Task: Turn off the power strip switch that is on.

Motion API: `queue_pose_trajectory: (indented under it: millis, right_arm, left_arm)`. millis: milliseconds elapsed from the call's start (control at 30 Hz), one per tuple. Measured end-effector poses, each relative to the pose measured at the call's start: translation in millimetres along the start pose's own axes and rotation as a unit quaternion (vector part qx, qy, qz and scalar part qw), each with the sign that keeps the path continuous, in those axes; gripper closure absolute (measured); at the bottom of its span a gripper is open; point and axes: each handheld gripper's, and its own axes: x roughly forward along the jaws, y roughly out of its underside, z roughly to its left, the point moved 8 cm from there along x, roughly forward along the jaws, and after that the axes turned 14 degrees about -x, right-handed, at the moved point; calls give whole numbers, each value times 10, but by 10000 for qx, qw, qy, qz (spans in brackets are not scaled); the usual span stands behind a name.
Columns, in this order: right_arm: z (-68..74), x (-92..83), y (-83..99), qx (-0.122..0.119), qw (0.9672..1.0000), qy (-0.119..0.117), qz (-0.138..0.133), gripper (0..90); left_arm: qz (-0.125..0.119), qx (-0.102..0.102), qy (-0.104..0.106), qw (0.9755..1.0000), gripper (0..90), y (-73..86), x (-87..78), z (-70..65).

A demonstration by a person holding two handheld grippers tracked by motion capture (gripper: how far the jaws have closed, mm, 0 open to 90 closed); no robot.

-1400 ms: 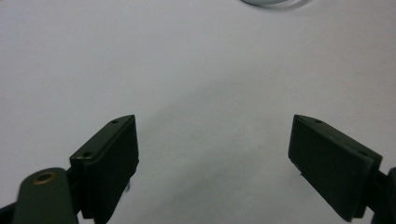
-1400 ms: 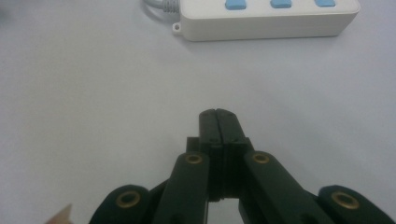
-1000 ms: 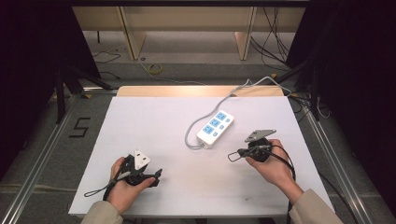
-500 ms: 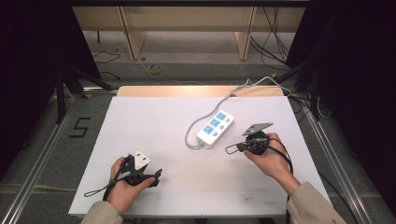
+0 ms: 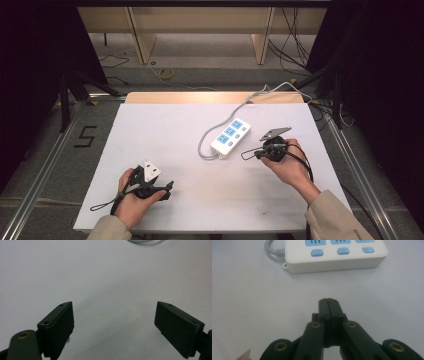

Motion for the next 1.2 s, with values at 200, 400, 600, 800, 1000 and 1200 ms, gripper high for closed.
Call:
queue_pose_trajectory:
  millis: [200, 400, 600, 800, 1000, 1200]
  right_arm:
    - [-42, -2, -42, 24, 10000, 28, 46, 900]
    - [-76, 16, -62, 56, 10000, 49, 64, 900]
    - [-97, 54, -63, 83, 9999, 41, 105, 900]
    - [-122, 58, -82, 124, 9998, 53, 112, 900]
    - [-174, 72, -108, 124, 9998, 84, 128, 900]
    - [-227, 129, -119, 146, 9997, 112, 183, 900]
  left_arm:
    - [24, 19, 18, 10000, 157, 0, 6, -12]
    - [-3, -2, 18, 10000, 157, -6, 6, -13]
    - [14, 23, 16, 10000, 157, -6, 10, -13]
    - [14, 33, 8, 10000, 156, -8, 12, -19]
    - [21, 51, -2, 10000, 156, -14, 27, -16]
    - [-8, 27, -10, 10000, 156, -23, 9, -10]
